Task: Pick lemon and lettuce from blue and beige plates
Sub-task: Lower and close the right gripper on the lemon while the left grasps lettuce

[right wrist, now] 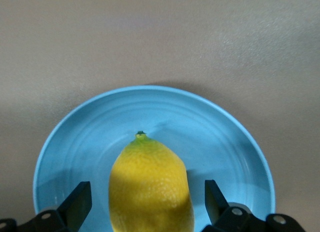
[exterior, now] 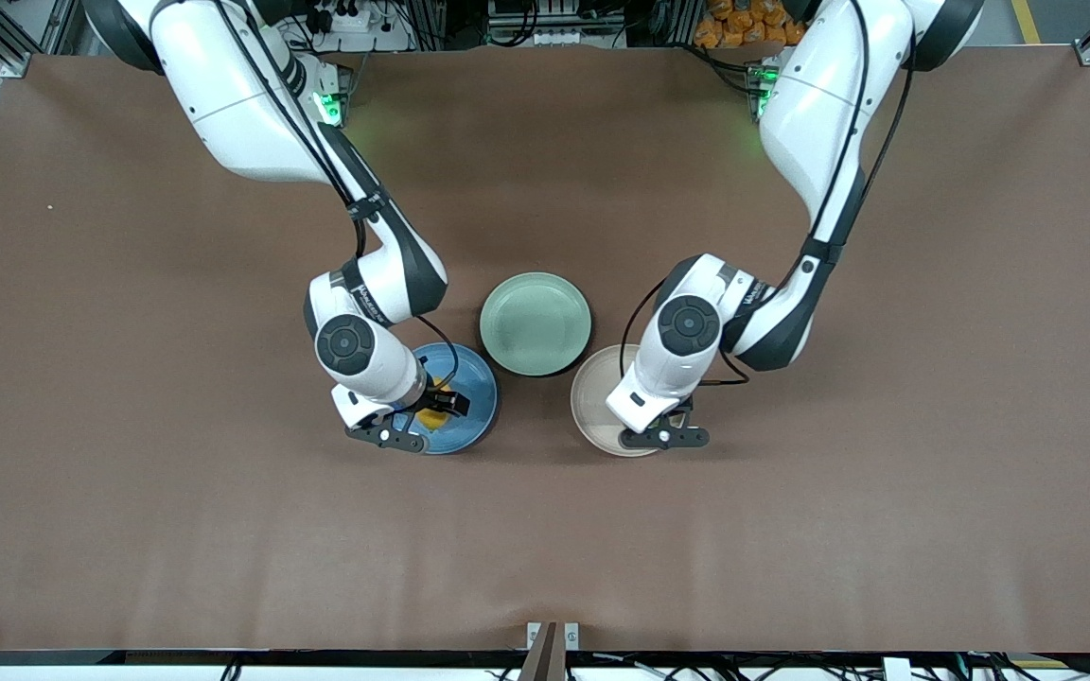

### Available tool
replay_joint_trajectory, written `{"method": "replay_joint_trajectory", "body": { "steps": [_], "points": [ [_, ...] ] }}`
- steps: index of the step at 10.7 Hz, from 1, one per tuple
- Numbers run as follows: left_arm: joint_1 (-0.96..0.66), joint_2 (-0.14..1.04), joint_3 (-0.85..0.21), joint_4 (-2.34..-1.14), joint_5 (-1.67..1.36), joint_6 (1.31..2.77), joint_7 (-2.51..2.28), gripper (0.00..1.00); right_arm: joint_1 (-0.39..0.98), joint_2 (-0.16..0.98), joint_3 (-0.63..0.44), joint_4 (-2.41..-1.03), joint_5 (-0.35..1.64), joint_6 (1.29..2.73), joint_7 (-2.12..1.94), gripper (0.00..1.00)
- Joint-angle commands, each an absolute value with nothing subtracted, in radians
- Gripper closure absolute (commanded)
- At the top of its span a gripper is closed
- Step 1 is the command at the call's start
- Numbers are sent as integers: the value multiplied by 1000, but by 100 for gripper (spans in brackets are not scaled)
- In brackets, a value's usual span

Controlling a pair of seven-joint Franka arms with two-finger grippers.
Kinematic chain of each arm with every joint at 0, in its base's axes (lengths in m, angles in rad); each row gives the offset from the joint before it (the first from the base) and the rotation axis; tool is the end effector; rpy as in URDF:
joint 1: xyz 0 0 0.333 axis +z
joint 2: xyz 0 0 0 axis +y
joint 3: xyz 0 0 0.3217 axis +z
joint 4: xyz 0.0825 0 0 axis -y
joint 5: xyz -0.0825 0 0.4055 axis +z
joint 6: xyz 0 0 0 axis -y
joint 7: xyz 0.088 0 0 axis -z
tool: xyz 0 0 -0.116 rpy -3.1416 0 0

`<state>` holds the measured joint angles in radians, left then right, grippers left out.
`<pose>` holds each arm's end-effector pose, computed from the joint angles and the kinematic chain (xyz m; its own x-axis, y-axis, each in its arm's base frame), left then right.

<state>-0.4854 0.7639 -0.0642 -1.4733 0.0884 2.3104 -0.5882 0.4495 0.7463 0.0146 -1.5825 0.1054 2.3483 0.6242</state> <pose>0.6435 -0.3820 0.2140 0.9971 0.0017 0.0761 0.0001 -0.9998 0.0205 0.6439 0.3233 0.1802 0.9716 -0.2335 -0.0374 -0.2358 -0.9686 -0.0793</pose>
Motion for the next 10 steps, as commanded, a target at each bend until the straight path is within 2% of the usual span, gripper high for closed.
{"method": "replay_joint_trajectory", "body": {
  "steps": [1,3,5,8,10],
  "points": [
    [-451,694,-69,-1486,106,2240,-563,100,462,755,6,-1583,62,2361,655,6],
    [-446,687,-71,-1486,104,2227,-563,100,460,753,6,-1586,57,2359,652,31],
    [-440,655,-71,-1486,107,2176,-558,100,460,750,6,-1582,57,2349,650,47],
    [-410,595,-72,-1488,100,2103,-523,100,457,742,6,-1577,57,2336,669,63],
    [-388,574,-75,-1486,101,2092,-517,100,449,733,6,-1505,57,2167,667,63]
  ]
}}
